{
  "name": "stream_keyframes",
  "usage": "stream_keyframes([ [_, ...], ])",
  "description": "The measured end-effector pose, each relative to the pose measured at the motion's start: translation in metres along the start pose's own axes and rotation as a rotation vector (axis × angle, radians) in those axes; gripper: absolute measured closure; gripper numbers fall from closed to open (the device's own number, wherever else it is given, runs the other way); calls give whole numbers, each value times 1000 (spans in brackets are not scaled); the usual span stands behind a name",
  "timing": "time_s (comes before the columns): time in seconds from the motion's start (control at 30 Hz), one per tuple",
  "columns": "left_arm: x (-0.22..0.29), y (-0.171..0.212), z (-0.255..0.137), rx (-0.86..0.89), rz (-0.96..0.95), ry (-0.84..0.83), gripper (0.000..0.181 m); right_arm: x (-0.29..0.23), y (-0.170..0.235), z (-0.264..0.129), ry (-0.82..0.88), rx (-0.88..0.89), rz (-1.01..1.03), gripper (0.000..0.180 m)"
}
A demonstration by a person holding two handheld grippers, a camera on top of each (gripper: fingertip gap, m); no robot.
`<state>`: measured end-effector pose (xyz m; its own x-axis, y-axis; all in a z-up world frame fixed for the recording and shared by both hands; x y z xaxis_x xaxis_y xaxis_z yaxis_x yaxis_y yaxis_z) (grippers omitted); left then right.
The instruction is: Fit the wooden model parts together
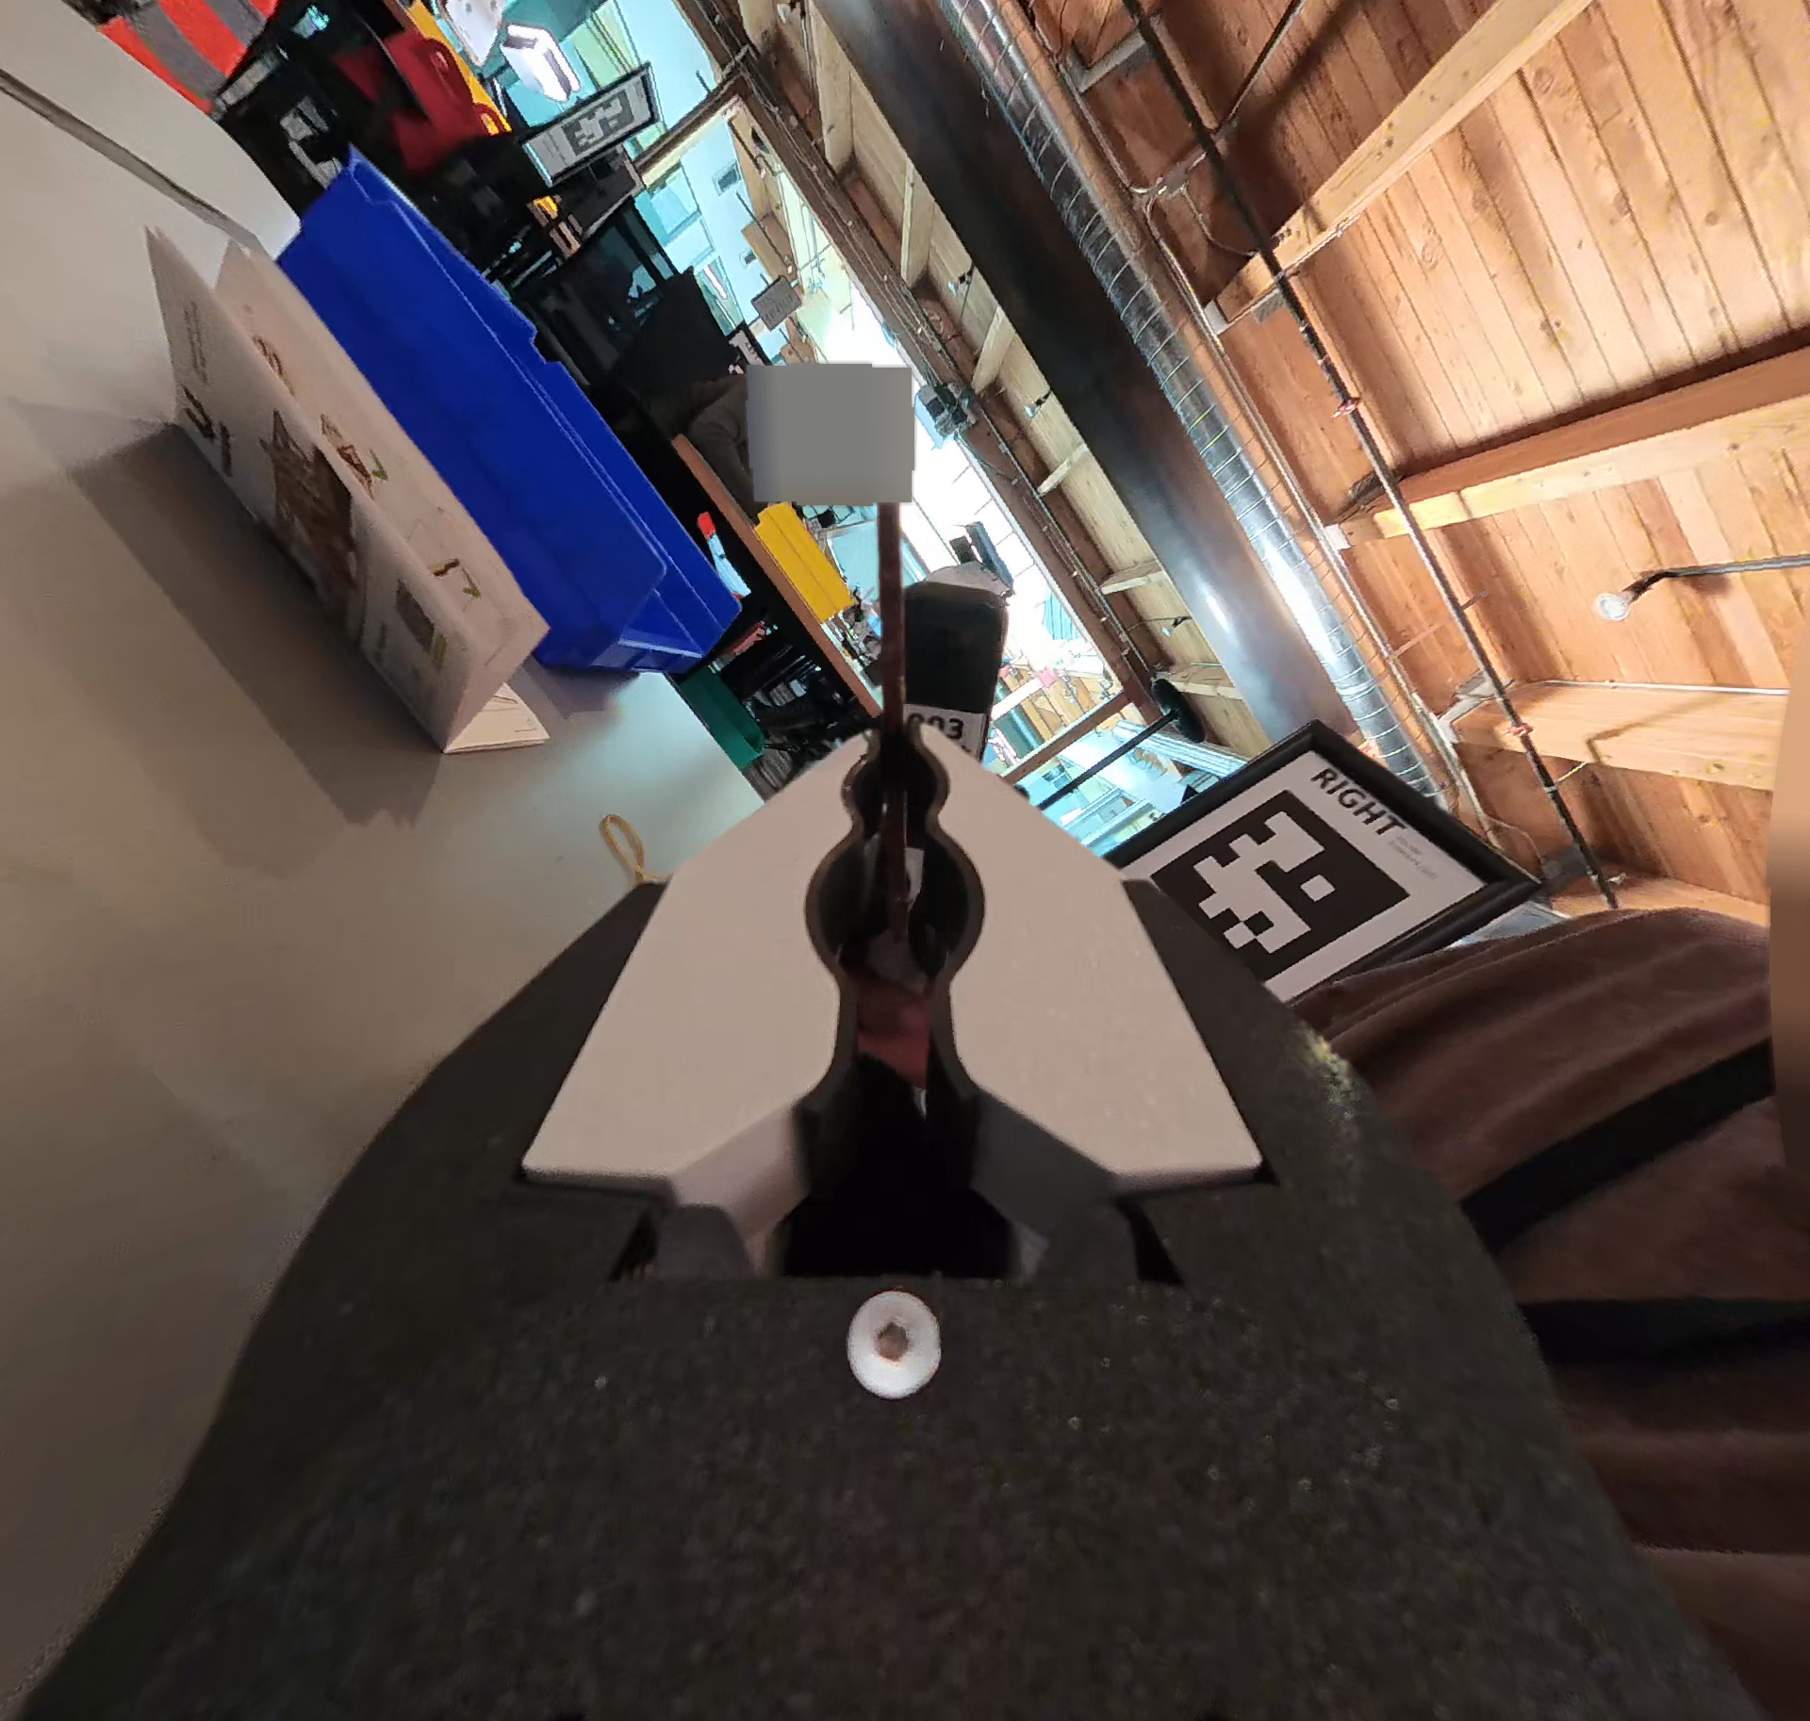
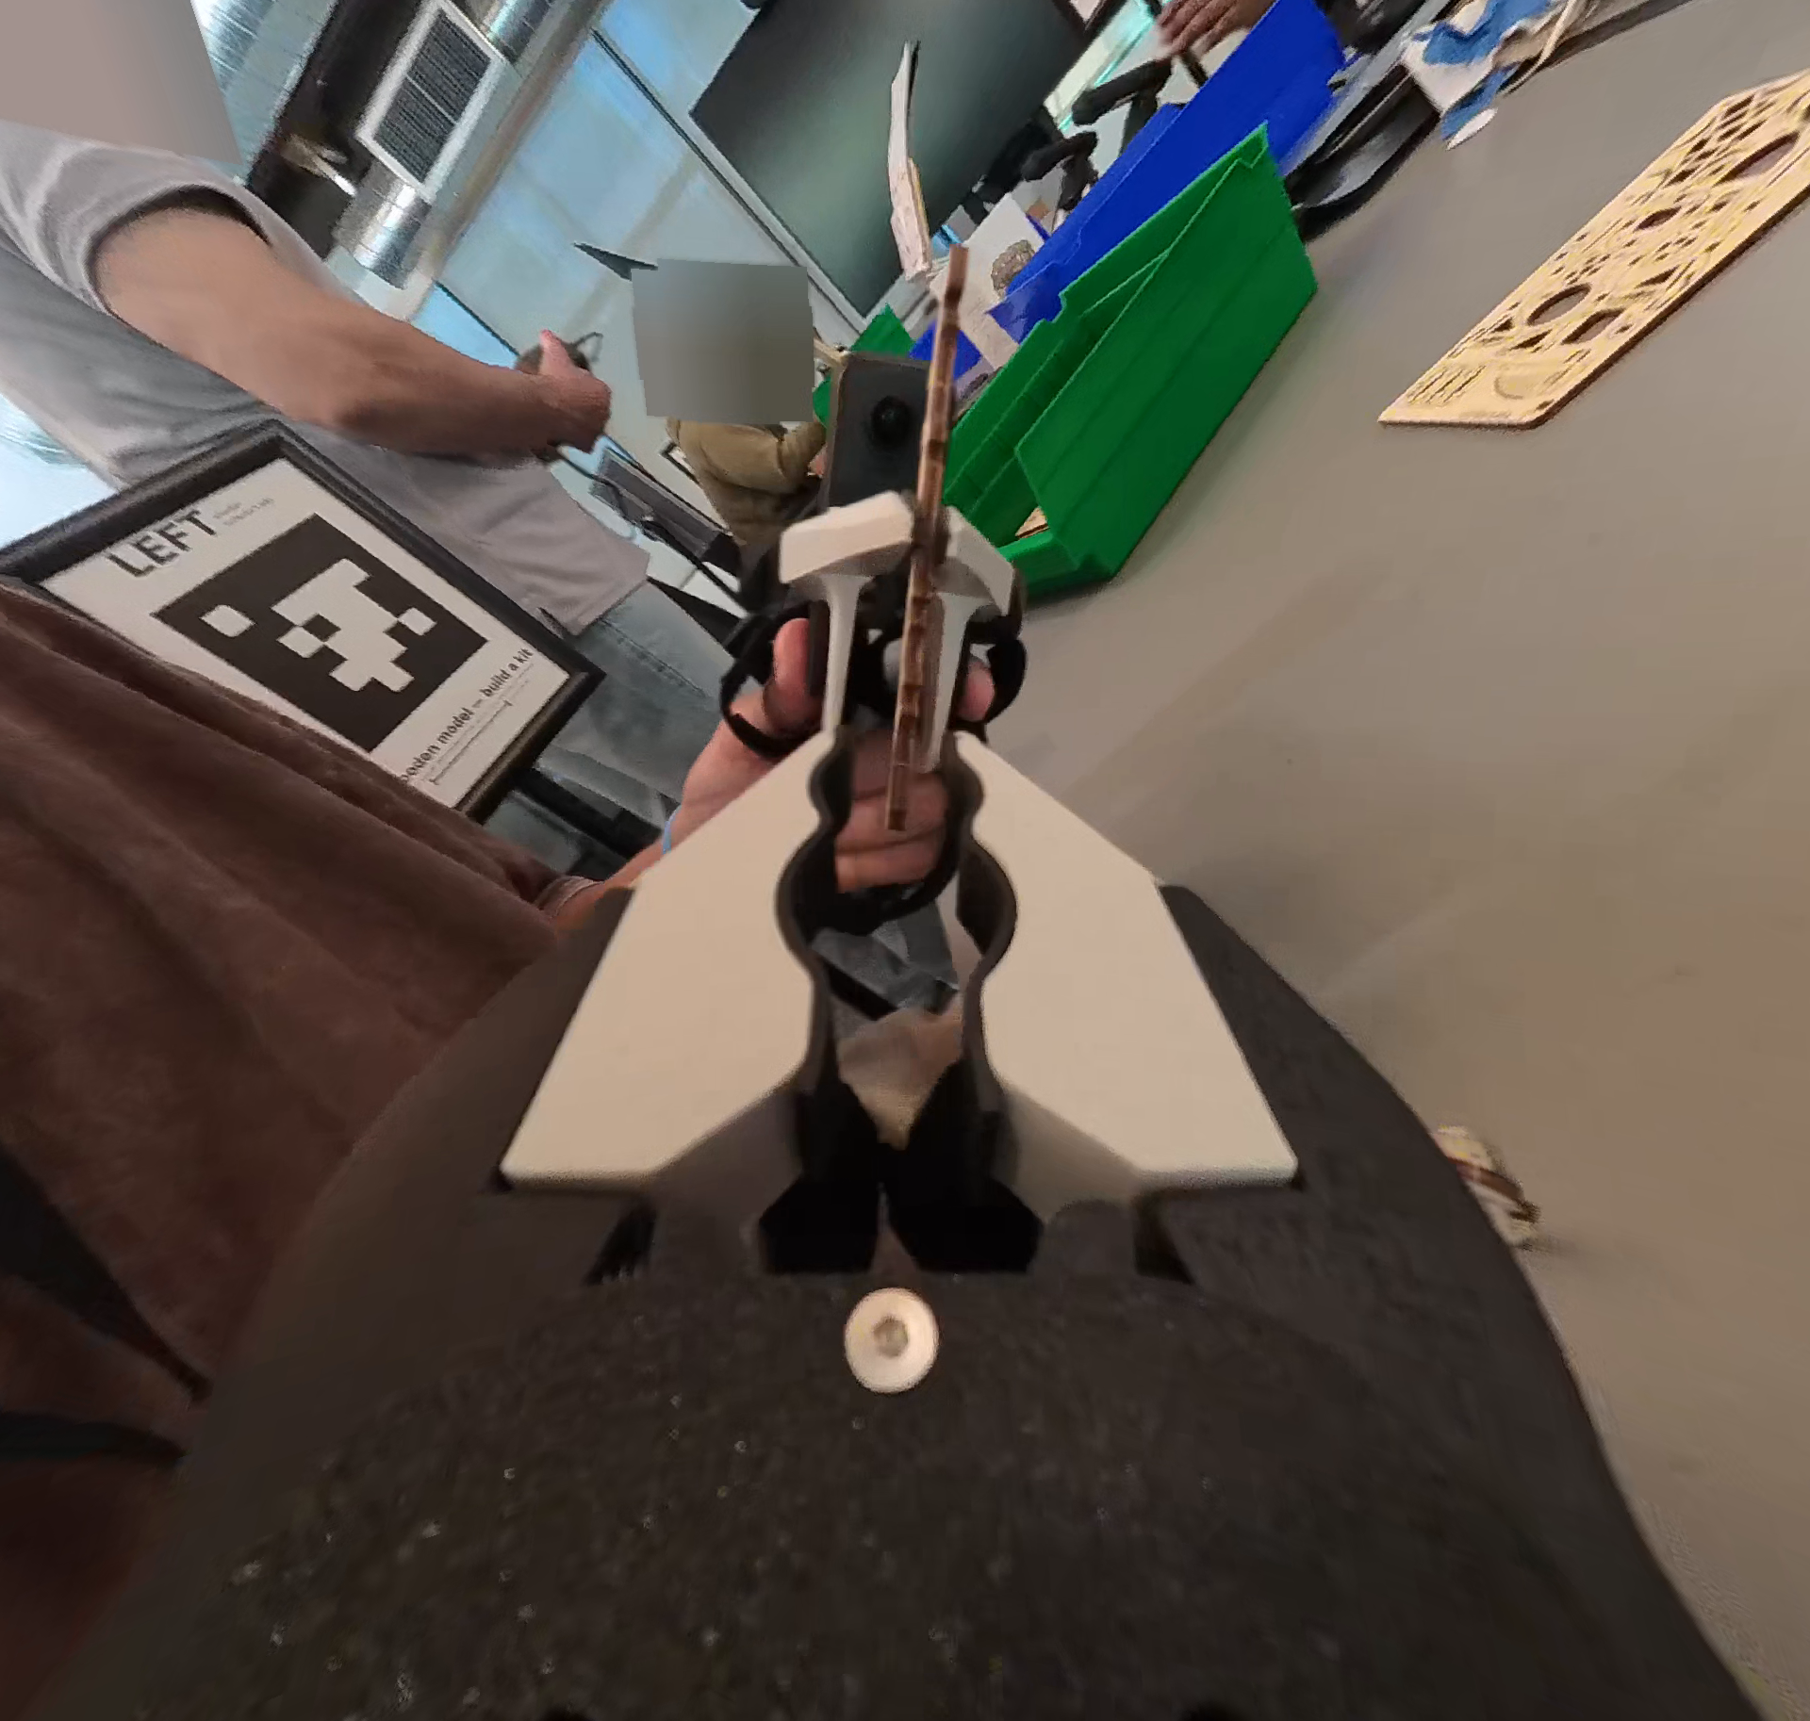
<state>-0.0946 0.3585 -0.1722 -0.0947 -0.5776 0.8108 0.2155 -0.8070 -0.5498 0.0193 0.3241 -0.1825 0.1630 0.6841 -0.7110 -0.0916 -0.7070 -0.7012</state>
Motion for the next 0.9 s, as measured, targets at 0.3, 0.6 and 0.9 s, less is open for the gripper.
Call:
stream_keyframes([
  [0.3,-5,-7,-9,-13,37,-45,179,6,7,-9,10,-43,105,177],
  [0.6,-7,0,-12,-228,95,-60,178,6,12,-10,22,-153,119,177],
  [0.9,-4,2,-15,-254,-8,46,180,2,-2,-22,-26,-77,73,176],
])
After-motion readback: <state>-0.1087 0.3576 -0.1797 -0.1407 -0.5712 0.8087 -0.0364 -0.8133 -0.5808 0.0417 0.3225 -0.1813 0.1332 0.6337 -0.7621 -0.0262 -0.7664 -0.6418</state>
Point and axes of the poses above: each gripper's, where its closed fingertips meet, z out along the fingers, y out of its underside, x = y × z across the jaws, the point moved 6 cm from there along -z, back along the fingers, and after that the axes turned 4 degrees about -x, right-handed, at the moved point
